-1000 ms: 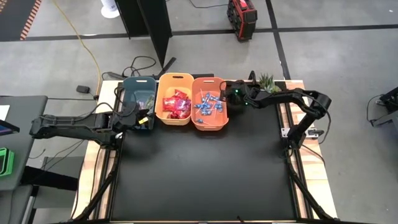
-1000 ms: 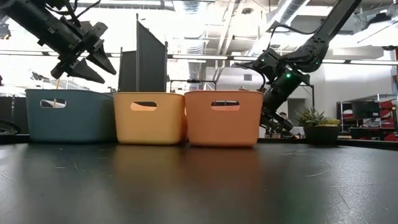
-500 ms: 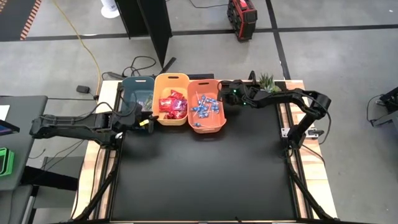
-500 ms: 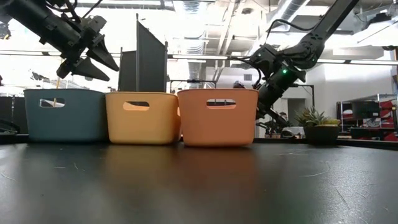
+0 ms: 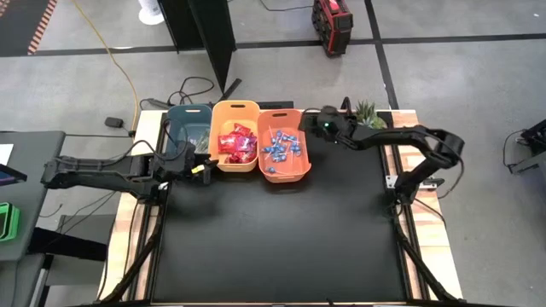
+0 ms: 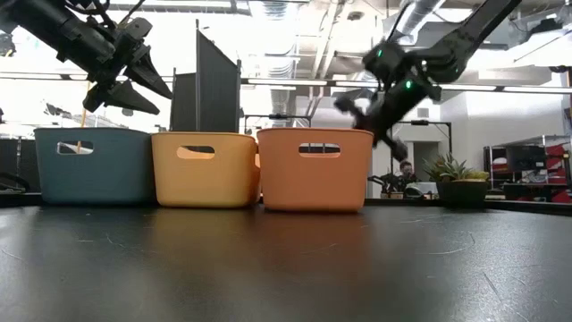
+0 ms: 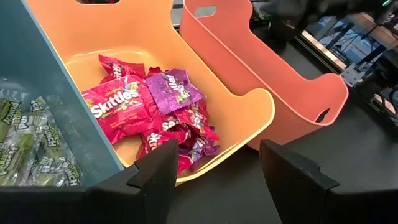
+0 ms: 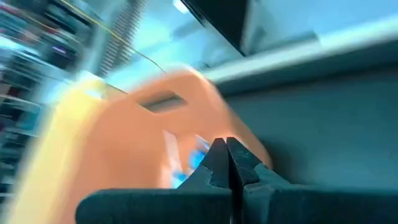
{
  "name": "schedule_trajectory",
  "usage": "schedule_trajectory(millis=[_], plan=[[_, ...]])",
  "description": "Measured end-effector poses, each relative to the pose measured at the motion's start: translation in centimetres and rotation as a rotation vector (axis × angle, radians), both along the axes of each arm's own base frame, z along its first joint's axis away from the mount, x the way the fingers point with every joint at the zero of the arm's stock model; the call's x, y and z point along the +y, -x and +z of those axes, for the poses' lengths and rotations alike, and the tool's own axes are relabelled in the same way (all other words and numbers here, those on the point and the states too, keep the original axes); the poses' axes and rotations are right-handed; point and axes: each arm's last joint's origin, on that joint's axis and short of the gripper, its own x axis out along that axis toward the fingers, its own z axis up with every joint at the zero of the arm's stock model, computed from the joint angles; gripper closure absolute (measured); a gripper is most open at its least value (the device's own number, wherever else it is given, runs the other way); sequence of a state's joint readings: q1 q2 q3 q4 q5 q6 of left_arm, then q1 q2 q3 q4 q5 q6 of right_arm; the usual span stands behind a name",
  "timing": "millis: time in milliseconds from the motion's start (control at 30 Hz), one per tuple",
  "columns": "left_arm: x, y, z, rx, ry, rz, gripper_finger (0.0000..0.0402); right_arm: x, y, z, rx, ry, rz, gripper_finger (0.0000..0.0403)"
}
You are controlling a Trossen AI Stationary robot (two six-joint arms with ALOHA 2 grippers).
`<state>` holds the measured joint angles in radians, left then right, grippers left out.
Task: Sort candy
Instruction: Move the orange bin to the right side of the yellow bin
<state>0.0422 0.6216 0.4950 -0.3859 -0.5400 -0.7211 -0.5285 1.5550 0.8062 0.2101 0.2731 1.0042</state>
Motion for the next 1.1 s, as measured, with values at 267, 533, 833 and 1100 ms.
schedule_trajectory(millis=[267,533,833,1100], plan=[[0.0,0.0,0.0,0.001,-0.001,0.000,0.0182,3.4,0.1,5.1,-0.023,0.252,0.312,0.0403],[0.0,0.0,0.0,0.001,-0.004,0.007,0.0182,11.9,-1.7,6.5,-0.051,0.345,0.724,0.0403],[0.1,0.0,0.0,0.003,-0.010,0.016,0.0182,18.9,-1.7,3.5,0.121,0.188,0.965,0.0403],[0.1,0.1,-0.1,0.015,-0.018,0.017,0.0182,18.5,-3.1,0.4,0.262,0.131,0.888,0.0403]])
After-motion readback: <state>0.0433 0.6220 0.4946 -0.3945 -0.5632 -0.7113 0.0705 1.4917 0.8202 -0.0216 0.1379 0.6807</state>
